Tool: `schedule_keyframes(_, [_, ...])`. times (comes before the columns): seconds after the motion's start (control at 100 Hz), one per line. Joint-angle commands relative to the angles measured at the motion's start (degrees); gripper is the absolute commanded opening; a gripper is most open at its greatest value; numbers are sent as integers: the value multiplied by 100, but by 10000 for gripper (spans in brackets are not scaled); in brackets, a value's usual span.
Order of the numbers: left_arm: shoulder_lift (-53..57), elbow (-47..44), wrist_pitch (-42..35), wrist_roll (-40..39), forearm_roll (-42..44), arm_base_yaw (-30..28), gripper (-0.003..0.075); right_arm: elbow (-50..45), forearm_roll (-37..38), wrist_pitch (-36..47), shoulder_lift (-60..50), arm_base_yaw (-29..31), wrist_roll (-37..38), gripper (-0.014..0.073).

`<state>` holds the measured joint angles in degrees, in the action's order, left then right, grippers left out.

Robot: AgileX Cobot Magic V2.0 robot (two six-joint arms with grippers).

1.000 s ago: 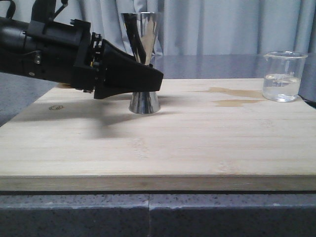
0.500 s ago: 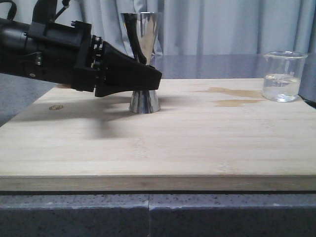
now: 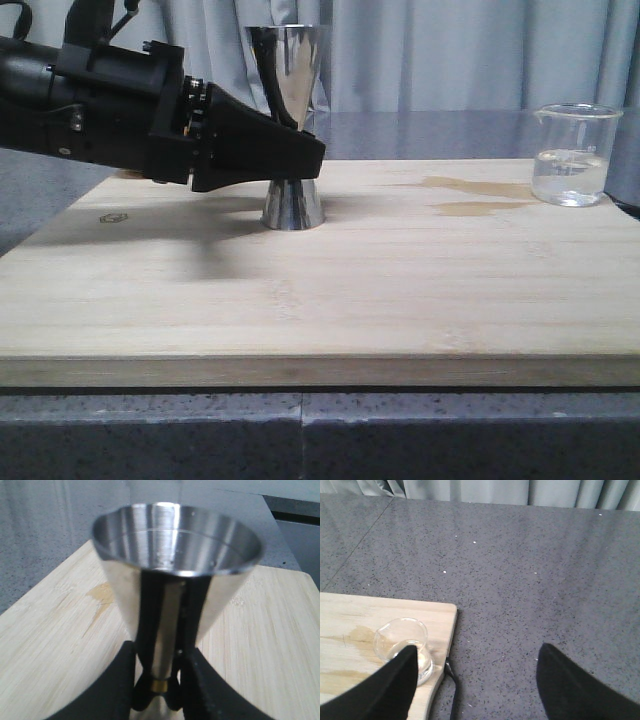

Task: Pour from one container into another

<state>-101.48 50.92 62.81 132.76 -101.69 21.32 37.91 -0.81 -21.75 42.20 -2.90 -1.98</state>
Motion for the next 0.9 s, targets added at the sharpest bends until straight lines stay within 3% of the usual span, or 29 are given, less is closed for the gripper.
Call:
schedule_keyframes(0.0, [192,148,402,-6,-440,57,-1,177,81,421,3,32,-55,458])
schedule_keyframes(0.49, [192,170,759,-6,-440,57,-13,-723,-48,1241,3,-2,-55,458])
schedule_keyframes(0.89, [192,543,928,-481,-431,57,-13,-1285,-57,1900,3,-805,-55,458])
